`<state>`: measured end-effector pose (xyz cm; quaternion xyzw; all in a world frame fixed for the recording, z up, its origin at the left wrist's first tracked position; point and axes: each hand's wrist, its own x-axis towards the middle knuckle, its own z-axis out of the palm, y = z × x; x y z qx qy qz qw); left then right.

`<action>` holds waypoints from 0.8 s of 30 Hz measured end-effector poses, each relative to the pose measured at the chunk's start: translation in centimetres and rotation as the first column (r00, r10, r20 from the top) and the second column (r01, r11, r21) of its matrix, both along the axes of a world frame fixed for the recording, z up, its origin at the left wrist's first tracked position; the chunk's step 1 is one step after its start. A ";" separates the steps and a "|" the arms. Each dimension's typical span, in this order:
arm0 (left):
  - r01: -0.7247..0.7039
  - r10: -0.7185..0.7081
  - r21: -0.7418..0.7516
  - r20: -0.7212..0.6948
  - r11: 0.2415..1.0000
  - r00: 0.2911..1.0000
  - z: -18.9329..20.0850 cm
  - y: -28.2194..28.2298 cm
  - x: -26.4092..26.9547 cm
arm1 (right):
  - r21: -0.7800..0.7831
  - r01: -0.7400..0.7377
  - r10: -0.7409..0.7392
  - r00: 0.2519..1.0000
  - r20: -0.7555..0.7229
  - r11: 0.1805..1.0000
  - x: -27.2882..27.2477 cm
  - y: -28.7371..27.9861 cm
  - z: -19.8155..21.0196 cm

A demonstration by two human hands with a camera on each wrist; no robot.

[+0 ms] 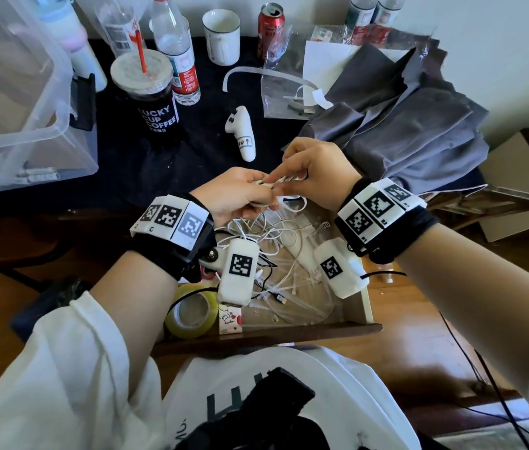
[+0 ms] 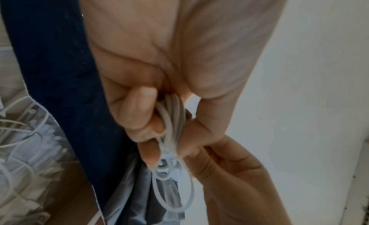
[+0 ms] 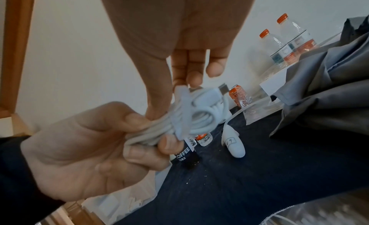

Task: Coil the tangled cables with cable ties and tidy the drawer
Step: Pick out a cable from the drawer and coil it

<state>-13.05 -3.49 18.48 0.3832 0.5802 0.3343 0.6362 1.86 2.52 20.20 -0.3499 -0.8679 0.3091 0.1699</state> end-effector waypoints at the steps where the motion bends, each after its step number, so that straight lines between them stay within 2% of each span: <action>1: -0.006 0.006 -0.003 -0.004 1.000 1.000 0.0 -0.1 0.0 | 0.003 0.011 -0.011 1.000 -0.018 1.000 0.0 0.0 -0.2; 10: -0.120 0.124 -0.052 0.075 0.991 0.989 0.0 -0.5 0.1 | -0.012 0.116 -0.117 0.987 -0.112 0.993 0.2 -0.4 -0.9; 15: -0.111 0.115 -0.067 0.062 0.992 0.991 0.0 -0.5 0.2 | -0.007 0.049 -0.048 0.995 0.086 0.999 0.4 0.0 -1.0; 17: -0.090 0.091 -0.072 0.017 0.993 0.996 -0.1 -0.3 0.2 | -0.048 0.059 -0.054 0.993 0.106 0.997 0.6 0.1 -1.1; 19: -0.056 0.054 -0.060 -0.042 0.997 0.998 -0.3 -0.1 0.3 | -0.136 0.084 -0.080 0.996 0.037 0.987 0.8 0.1 -1.2; 21: 0.039 -0.044 -0.044 -0.119 0.998 0.992 -0.5 0.0 0.7 | -0.230 0.099 -0.118 0.990 -0.071 0.968 0.7 0.2 -1.1; 24: 0.132 -0.138 -0.059 -0.104 0.989 0.985 -0.7 -0.1 1.5 | -0.316 0.095 -0.170 0.961 -0.218 0.944 0.8 0.9 -0.2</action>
